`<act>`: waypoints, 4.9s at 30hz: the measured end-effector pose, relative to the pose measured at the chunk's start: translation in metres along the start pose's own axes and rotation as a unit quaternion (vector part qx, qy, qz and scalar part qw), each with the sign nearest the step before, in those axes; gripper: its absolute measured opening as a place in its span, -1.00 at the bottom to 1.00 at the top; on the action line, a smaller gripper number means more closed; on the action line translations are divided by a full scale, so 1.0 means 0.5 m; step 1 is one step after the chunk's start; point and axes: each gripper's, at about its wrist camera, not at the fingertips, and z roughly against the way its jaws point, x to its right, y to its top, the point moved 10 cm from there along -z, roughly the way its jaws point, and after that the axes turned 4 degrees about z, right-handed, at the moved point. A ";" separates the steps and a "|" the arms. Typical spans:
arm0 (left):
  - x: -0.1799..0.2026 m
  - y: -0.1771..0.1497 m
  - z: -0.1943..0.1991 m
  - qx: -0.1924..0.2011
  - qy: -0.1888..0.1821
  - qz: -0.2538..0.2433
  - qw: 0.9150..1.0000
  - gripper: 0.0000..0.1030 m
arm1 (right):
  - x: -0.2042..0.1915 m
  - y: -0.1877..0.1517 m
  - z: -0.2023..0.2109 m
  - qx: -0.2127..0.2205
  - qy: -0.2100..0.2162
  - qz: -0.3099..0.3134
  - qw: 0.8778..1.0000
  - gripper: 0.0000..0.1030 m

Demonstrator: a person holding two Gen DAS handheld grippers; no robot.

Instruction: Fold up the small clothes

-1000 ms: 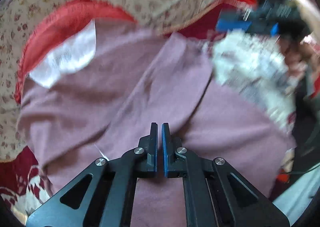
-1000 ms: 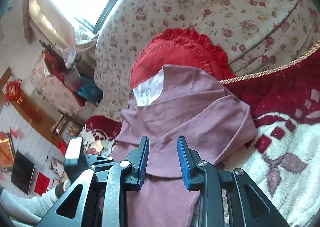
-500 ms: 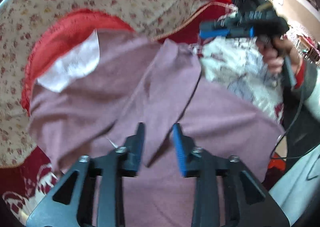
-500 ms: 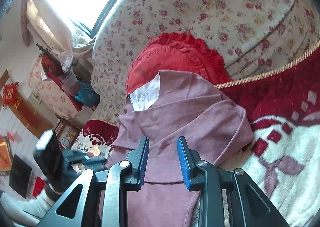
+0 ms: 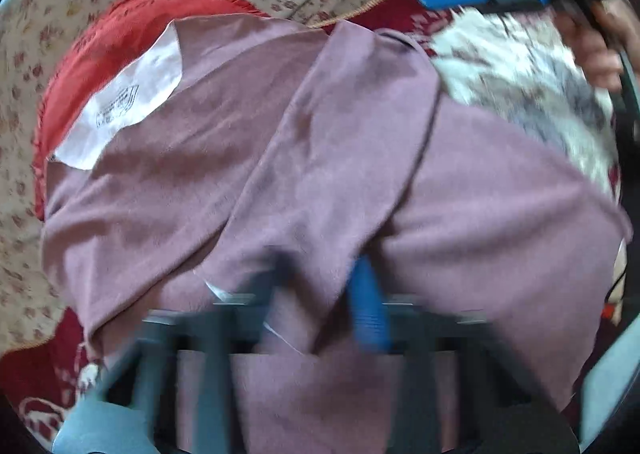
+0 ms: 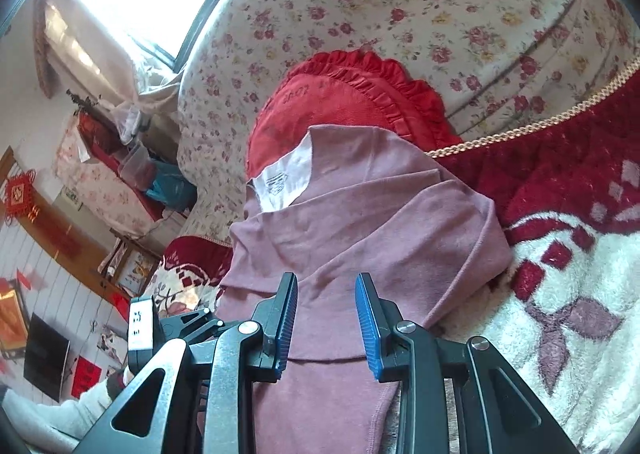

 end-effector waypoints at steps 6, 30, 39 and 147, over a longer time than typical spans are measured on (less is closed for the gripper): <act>-0.063 0.082 0.095 0.069 -0.060 0.094 0.991 -0.90 | 0.013 0.013 0.011 0.014 -0.012 -0.002 1.000 -0.45; -0.341 -0.042 0.196 0.109 -0.036 0.287 0.951 -0.71 | -0.036 0.011 -0.124 -0.062 -0.101 0.093 0.989 -0.28; -0.289 -0.083 0.155 0.096 -0.070 0.365 0.923 0.25 | -0.061 -0.066 -0.233 -0.110 -0.042 -0.014 0.993 -0.24; -0.409 -0.191 0.249 0.201 -0.021 0.442 0.874 0.33 | -0.365 -0.020 -0.428 -0.088 -0.049 0.179 0.979 -0.21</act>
